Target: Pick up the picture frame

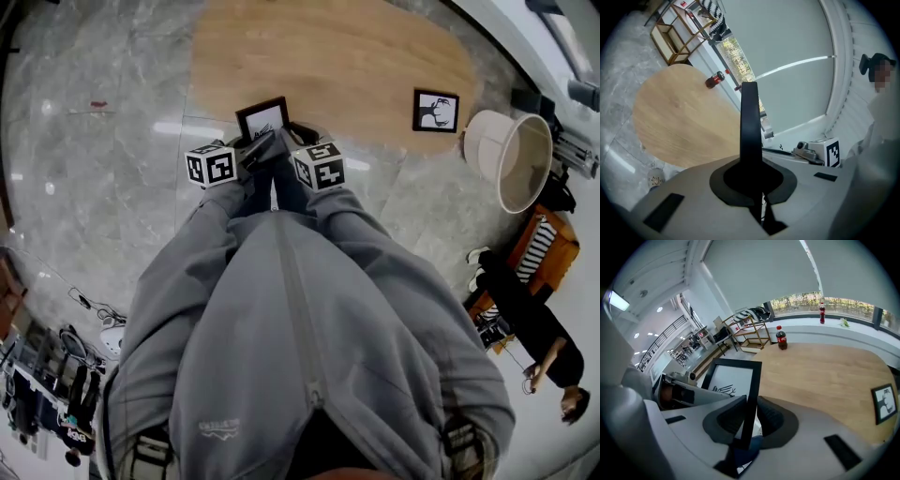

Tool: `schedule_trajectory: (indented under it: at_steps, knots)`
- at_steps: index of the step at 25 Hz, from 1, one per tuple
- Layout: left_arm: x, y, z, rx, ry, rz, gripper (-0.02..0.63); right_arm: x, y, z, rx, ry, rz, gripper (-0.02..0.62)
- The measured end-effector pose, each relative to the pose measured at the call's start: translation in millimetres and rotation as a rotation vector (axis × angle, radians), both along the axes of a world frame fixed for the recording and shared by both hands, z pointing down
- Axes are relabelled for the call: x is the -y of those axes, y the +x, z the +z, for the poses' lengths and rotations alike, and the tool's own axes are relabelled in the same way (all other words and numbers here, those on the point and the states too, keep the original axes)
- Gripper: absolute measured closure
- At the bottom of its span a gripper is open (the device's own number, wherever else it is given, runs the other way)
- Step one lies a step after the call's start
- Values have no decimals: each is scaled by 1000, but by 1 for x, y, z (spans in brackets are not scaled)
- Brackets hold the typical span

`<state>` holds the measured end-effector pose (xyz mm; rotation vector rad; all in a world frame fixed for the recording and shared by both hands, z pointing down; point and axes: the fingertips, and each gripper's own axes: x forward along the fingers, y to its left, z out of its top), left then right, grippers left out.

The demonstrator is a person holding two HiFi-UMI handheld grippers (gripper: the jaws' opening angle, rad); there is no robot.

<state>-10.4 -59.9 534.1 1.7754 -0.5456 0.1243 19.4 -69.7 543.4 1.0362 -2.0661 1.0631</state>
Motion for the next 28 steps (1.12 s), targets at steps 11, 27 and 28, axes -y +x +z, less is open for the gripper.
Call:
schedule_trajectory:
  at_steps: [11, 27, 28]
  knots:
    - [-1, 32, -85, 39, 110, 153, 580, -4, 34, -83, 21, 55, 145, 515]
    - [48, 30, -209, 205, 467, 55, 580, 34, 59, -226, 35, 368, 210, 515]
    - [53, 29, -219, 221, 494, 34, 580, 37, 61, -237, 36, 390, 217, 515]
